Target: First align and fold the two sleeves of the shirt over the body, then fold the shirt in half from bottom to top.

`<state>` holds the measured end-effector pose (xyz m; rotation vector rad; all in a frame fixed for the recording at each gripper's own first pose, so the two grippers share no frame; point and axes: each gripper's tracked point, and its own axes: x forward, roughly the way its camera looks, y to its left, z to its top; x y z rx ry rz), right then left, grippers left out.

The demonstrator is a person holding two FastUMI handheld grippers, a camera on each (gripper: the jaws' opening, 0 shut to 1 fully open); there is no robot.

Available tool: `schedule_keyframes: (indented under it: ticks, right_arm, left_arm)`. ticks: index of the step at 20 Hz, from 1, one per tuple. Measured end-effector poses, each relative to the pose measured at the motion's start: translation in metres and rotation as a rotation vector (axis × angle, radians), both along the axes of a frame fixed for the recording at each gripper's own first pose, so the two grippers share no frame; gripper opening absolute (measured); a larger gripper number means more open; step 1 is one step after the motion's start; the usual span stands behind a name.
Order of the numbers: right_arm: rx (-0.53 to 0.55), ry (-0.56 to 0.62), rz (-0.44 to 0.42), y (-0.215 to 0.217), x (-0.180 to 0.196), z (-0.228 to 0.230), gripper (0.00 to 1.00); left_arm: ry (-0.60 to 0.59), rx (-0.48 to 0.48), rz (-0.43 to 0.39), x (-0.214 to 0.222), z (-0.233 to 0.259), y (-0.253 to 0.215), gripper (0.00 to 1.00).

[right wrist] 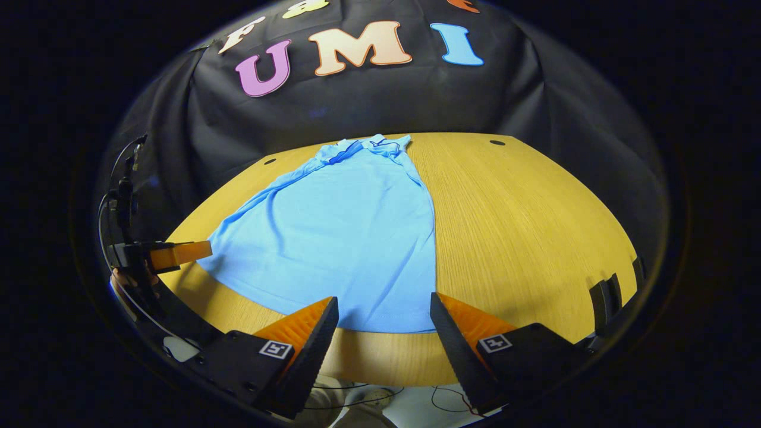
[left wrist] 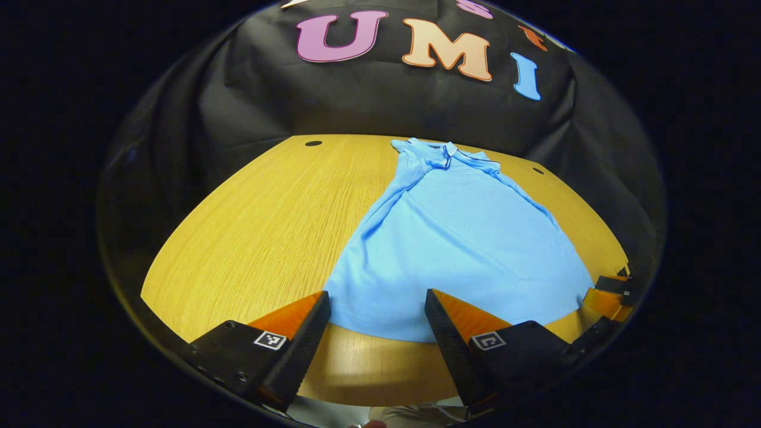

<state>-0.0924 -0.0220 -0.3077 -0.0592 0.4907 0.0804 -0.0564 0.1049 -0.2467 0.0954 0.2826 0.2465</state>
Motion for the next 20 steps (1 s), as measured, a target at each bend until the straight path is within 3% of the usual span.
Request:
schedule_keyframes:
  ticks: [4, 8, 9, 12, 14, 15, 16, 17, 18, 19, 20]
  right_arm:
    - [-0.082, -0.041, 0.017, 0.002, -0.001, -0.003, 0.98]
    - [-0.072, -0.062, 0.009, 0.002, -0.002, -0.004, 0.98]
    - [-0.072, -0.068, 0.010, 0.002, -0.002, -0.004, 0.93]
    - [-0.049, -0.078, 0.023, 0.006, -0.001, -0.007, 0.92]
    - [-0.020, -0.077, 0.030, 0.011, 0.000, -0.007, 0.70]
    - [0.002, -0.073, 0.036, 0.015, 0.002, -0.008, 0.48]
    - [0.030, -0.059, 0.044, 0.020, 0.002, -0.011, 0.46]
    - [0.052, -0.055, 0.043, 0.022, 0.002, -0.011, 0.21]
    - [0.051, -0.051, 0.049, 0.023, 0.002, -0.010, 0.12]
    - [0.053, -0.049, 0.043, 0.022, 0.006, -0.011, 0.11]
    - [0.056, -0.047, 0.043, 0.022, 0.003, -0.009, 0.03]
  left_arm:
    - [0.009, 0.025, 0.013, 0.006, -0.010, 0.002, 0.96]
    - [0.009, 0.071, -0.007, 0.007, -0.011, 0.001, 0.98]
    - [0.003, 0.069, -0.005, 0.007, -0.012, 0.002, 0.95]
    - [-0.022, 0.089, -0.042, 0.014, -0.014, -0.011, 0.86]
    - [-0.029, 0.102, -0.067, 0.020, -0.016, -0.023, 0.62]
    - [-0.037, 0.101, -0.073, 0.019, -0.017, -0.027, 0.38]
    - [-0.047, 0.098, -0.068, 0.020, -0.018, -0.030, 0.29]
    - [-0.060, 0.102, -0.063, 0.022, -0.017, -0.030, 0.09]
    - [-0.060, 0.103, -0.058, 0.021, -0.016, -0.031, 0.04]
    - [-0.060, 0.095, -0.051, 0.021, -0.016, -0.030, 0.00]
    - [-0.054, 0.084, -0.046, 0.022, -0.016, -0.030, 0.00]
